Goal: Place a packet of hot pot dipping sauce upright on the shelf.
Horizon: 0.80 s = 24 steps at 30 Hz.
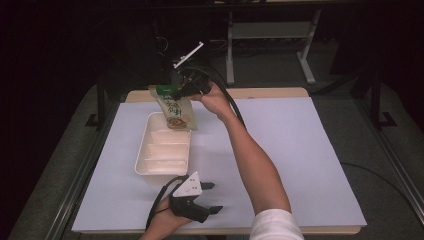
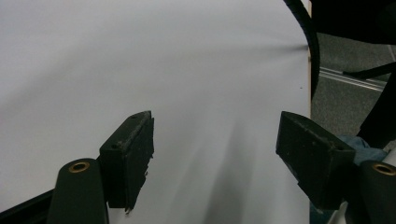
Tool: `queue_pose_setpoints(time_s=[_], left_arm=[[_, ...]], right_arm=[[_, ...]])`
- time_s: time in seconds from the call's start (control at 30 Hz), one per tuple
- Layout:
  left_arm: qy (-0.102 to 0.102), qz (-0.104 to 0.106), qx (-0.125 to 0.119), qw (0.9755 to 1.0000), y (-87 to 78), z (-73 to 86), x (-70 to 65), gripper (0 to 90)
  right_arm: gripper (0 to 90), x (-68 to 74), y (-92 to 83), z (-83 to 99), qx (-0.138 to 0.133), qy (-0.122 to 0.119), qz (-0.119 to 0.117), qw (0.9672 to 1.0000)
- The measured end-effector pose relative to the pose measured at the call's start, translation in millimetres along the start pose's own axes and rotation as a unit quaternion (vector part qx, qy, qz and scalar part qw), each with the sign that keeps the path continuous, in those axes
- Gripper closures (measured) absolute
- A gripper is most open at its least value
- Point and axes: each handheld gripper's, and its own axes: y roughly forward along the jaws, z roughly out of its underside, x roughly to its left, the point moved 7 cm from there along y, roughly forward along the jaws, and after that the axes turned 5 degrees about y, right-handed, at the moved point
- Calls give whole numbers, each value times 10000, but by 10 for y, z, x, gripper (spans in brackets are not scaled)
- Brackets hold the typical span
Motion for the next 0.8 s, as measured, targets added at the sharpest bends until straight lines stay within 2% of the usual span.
queue_pose_setpoints(time_s=[0.17, 0.6, 0.8], left_arm=[[-96, 30, -80, 9999, -13, -13, 11, 266], [-43, 11, -62, 10000, -10, -12, 3, 260], [-31, -6, -78, 10000, -8, -9, 9, 257]], right_arm=[[894, -20, 74, -17, -29, 62, 16, 10000], [893, 24, 342, -97, 5, 112, -139, 9998], [892, 34, 490, -66, 103, 67, -218, 9997]])
